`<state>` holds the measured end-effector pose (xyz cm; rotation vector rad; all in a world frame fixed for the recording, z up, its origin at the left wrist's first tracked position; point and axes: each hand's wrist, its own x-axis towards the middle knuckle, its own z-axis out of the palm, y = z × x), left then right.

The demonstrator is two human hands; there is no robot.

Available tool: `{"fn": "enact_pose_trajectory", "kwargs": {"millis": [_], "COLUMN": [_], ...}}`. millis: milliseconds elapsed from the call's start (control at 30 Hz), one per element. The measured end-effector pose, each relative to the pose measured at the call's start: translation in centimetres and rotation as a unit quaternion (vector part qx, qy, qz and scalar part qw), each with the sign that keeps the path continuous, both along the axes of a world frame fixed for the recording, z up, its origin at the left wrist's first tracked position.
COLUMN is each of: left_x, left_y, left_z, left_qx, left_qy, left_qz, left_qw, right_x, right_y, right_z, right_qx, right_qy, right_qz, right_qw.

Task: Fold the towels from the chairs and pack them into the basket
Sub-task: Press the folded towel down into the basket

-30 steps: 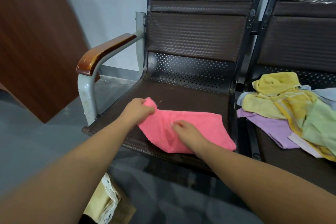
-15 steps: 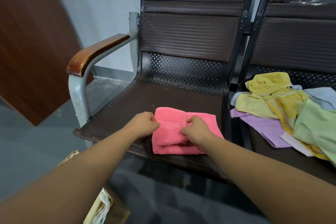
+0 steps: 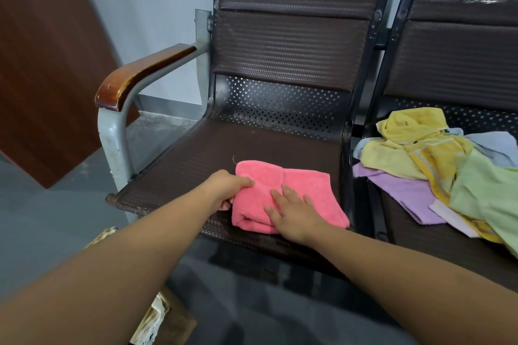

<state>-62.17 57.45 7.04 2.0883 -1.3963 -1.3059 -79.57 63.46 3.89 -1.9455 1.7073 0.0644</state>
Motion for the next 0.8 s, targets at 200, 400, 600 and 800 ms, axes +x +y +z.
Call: {"fn": "enact_pose_trajectory", "kwargs": {"millis": [200,400,600,800], "left_x": [1.6,-0.8,-6.2,-4.8], "left_y": [-0.5,0.6,1.2,0.6], "left_z": [1.6,3.8,4.1,0.5], "left_qx": [-0.078,-0.144,-0.114,-0.123], "left_qy": [0.044,0.009,0.148,-0.088], "left_qz": [0.06,-0.011,-0.103,-0.131], "left_qw": [0.994,0.989,0.977,0.98], "right_x": [2.7,0.9,-3.5,-4.6], "right_y": [-0.6,-2.4,-2.9,-2.5], "right_z": [1.4,3.0,3.3,1.9], "right_qx": [0.029,0.082,0.133,0.031], "right_qy": [-0.194,-0.508,-0.567,-0.329], "right_qz": [-0.062,-0.382,-0.452,-0.39], "right_qw": [0.978,0.768,0.675,0.859]}}
